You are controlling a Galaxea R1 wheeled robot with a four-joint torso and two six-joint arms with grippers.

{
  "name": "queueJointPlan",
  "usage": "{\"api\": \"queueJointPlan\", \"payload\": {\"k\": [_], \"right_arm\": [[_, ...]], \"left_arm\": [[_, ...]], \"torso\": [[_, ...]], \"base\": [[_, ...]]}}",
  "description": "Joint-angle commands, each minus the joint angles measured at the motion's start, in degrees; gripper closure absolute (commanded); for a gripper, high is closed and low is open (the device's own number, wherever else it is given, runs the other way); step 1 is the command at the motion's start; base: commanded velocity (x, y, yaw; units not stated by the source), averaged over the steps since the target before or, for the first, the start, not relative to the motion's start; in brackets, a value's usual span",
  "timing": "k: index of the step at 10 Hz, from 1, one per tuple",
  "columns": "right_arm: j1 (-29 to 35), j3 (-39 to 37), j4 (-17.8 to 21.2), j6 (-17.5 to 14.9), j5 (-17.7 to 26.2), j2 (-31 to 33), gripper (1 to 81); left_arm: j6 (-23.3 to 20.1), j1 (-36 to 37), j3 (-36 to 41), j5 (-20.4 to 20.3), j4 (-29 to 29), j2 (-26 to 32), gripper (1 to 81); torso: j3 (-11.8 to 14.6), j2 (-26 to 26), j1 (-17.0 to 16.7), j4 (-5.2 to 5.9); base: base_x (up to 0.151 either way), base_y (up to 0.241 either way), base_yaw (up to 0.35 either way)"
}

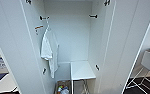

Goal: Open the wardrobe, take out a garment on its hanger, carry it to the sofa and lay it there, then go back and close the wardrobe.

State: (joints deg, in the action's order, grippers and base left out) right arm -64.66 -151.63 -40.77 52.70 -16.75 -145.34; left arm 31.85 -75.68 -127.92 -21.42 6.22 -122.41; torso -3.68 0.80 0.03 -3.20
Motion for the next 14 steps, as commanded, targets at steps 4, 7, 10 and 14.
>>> {"api": "queueJointPlan", "payload": {"k": [4, 7, 10, 14], "right_arm": [[18.01, -6.04, 0.69, 18.21, 1.11, 5.39, 1.0], [21.45, 0.01, 0.78, 27.0, 1.28, 3.9, 1.0], [21.89, -0.06, 1.04, 29.12, 1.37, -3.74, 1.0], [21.28, 1.08, -1.86, 29.39, 0.67, -12.81, 1.0]], "left_arm": [[11.29, 18.14, 3.46, 5.95, 0.55, 4.1, 1.0], [15.86, 22.63, 2.75, 8.05, 0.55, 0.33, 1.0], [15.96, 24.22, 0.57, 10.43, 0.64, -7.04, 1.0], [15.78, 23.16, -2.14, 11.93, 5.02, -18.2, 1.0]], "torso": [[-0.02, 0.0, 0.02, 0.0], [-0.07, -0.05, 0.09, 0.0], [-0.09, -0.07, 0.09, 0.0], [-0.15, -0.11, 0.13, 0.0]], "base": [[0.0, 0.0, 0.0], [0.0, 0.0, 0.0], [0.0, 0.0, 0.0], [0.0, 0.0, 0.0]]}}
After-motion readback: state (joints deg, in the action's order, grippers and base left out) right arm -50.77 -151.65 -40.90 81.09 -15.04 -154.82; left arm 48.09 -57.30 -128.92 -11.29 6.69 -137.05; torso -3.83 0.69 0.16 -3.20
